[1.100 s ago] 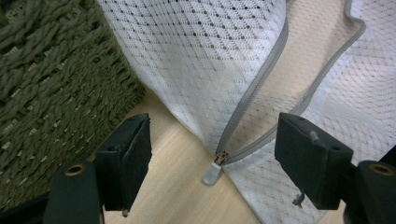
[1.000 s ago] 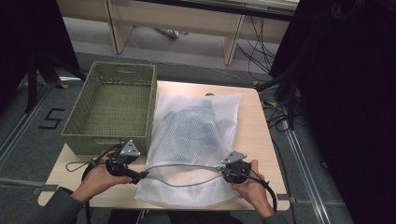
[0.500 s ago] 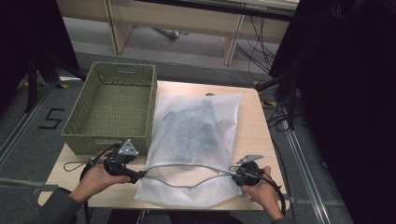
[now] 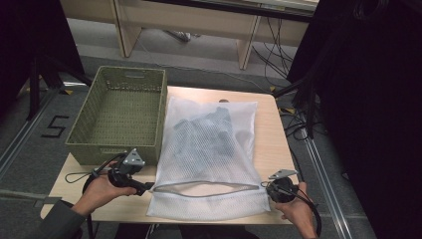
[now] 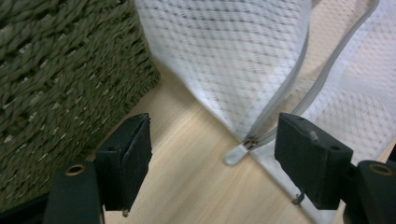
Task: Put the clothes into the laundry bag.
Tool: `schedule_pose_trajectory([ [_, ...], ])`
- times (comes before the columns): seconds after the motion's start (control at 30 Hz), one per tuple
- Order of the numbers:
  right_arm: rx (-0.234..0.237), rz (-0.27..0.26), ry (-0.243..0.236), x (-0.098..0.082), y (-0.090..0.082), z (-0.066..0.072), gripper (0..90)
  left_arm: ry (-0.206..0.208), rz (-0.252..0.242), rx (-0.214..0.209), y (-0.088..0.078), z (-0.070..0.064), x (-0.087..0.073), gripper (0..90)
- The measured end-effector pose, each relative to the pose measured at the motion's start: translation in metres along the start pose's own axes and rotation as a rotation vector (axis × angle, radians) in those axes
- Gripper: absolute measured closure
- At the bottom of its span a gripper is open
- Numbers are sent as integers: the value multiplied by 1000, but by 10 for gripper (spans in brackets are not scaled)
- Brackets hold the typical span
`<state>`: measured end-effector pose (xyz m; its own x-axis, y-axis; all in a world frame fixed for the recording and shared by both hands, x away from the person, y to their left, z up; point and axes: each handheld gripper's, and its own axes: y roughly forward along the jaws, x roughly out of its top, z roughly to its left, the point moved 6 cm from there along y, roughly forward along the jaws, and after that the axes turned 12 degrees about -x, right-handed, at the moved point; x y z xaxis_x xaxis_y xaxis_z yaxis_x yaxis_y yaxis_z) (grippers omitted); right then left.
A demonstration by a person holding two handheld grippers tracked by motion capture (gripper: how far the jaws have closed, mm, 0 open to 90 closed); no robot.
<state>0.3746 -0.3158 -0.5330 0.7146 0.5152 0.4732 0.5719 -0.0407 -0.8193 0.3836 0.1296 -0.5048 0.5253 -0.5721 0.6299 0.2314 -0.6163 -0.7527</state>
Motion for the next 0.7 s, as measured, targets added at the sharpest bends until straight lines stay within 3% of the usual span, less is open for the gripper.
schedule_pose_trajectory([
  [0.1, -16, 26, 0, -10, 1, -5, 880, 4, 3, 0, -2, 1, -2, 269],
  [0.13, -24, 23, 9, -10, 0, -7, 868, -12, -2, 1, -1, 0, -3, 269],
  [0.2, -30, 18, 21, -11, -3, -10, 823, 1, 0, -3, -3, 1, -3, 268],
  [0.27, -18, 21, 57, -11, -6, -11, 705, -6, -6, 5, -4, 2, -3, 269],
  [0.33, -19, -10, 117, -8, -11, -10, 567, -9, -8, 4, -4, 2, -4, 268],
  [0.43, -10, -68, 189, 0, -18, -10, 472, -8, 1, 2, -5, 3, -4, 268],
  [0.47, 0, -83, 193, 1, -20, -11, 446, -6, -12, 3, -5, 2, -4, 268],
  [0.5, -3, -112, 161, 1, -20, -13, 430, -11, -14, 4, -6, 2, -4, 267],
  [0.57, 28, -112, 199, 1, -23, -9, 406, -15, -17, 5, -6, 1, -5, 267],
  [0.6, 35, -131, 184, 1, -22, -8, 399, -11, -15, -5, -6, 0, -5, 267],
  [0.63, 61, -125, 207, 1, -25, -4, 393, -6, -21, -1, -6, 0, -5, 267],
  [0.67, 56, -143, 175, 1, -25, -4, 385, 4, -19, -2, -6, 0, -5, 266],
  [0.7, 61, -131, 193, 1, -29, -1, 375, 9, -18, -2, -7, -1, -5, 266],
])
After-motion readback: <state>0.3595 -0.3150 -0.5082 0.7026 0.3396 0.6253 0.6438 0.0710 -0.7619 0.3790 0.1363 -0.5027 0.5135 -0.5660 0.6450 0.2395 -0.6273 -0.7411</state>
